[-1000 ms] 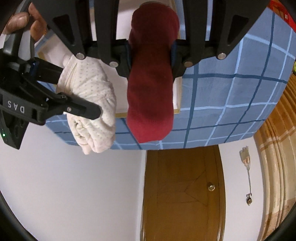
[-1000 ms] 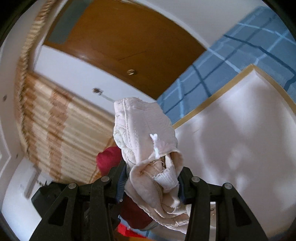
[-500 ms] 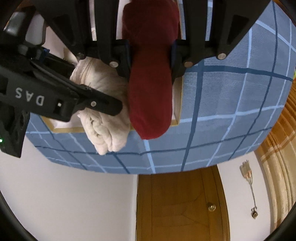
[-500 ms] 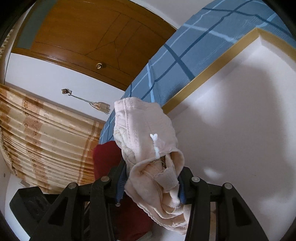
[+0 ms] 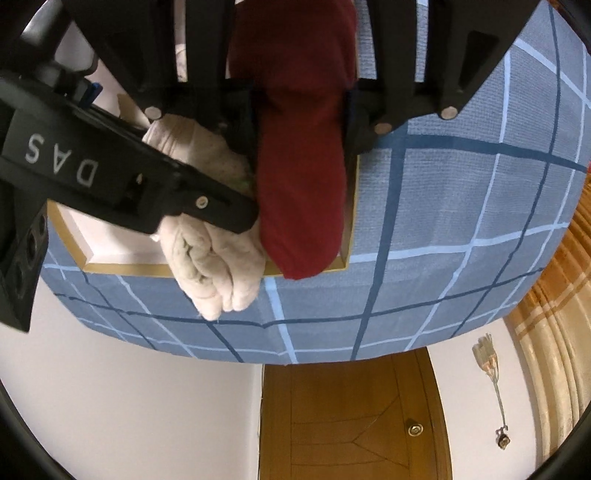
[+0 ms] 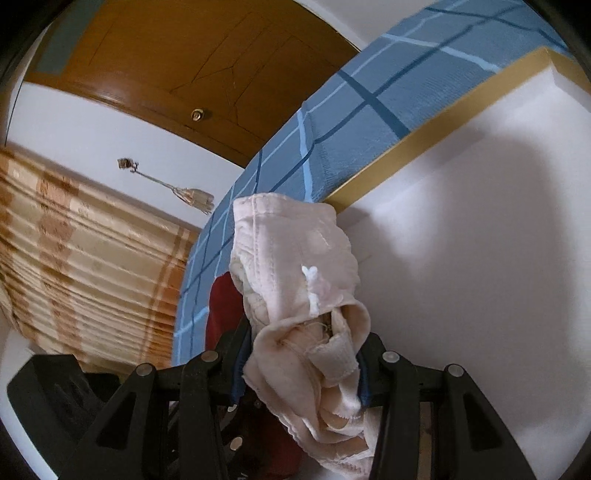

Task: Take underwear out of drawer
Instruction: 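Carry both held underwear up over the white tray on the desk, then lower both underwear into the tray and open both tools, then withdraw both tools from the tray back toward the drawer, then lower the right tool into the drawer toward the cream dotted underwear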

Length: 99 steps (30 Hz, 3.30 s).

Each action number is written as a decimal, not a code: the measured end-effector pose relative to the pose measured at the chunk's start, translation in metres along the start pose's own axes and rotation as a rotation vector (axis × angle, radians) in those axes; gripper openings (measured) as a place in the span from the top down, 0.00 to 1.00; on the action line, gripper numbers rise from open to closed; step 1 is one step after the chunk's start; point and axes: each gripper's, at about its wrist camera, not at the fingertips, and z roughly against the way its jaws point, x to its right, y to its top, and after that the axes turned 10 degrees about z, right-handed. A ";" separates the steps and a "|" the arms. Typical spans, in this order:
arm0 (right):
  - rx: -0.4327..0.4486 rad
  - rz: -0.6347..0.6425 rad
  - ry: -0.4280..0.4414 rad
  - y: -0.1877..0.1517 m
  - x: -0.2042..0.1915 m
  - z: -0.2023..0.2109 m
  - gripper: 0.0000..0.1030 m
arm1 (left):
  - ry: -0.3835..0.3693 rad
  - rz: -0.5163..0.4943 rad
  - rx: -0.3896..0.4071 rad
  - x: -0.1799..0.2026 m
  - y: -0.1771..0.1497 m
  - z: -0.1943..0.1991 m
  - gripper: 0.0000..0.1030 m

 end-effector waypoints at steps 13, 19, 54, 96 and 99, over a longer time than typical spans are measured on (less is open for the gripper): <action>0.070 -0.026 0.080 -0.002 0.001 0.014 0.18 | -0.056 0.046 -0.015 0.000 -0.002 0.006 0.37; 0.138 -0.094 0.124 -0.003 0.012 0.032 0.17 | 0.010 0.033 0.107 0.006 0.000 0.036 0.01; 0.337 0.256 0.031 -0.091 -0.028 0.173 0.17 | -0.001 -0.063 0.218 0.031 -0.102 0.133 0.01; -0.059 0.446 -0.061 -0.232 0.032 0.186 0.17 | 0.013 -0.105 -0.045 -0.031 -0.246 0.116 0.01; -0.166 0.450 -0.010 -0.245 0.033 0.171 0.17 | 0.010 -0.085 -0.050 -0.042 -0.254 0.120 0.01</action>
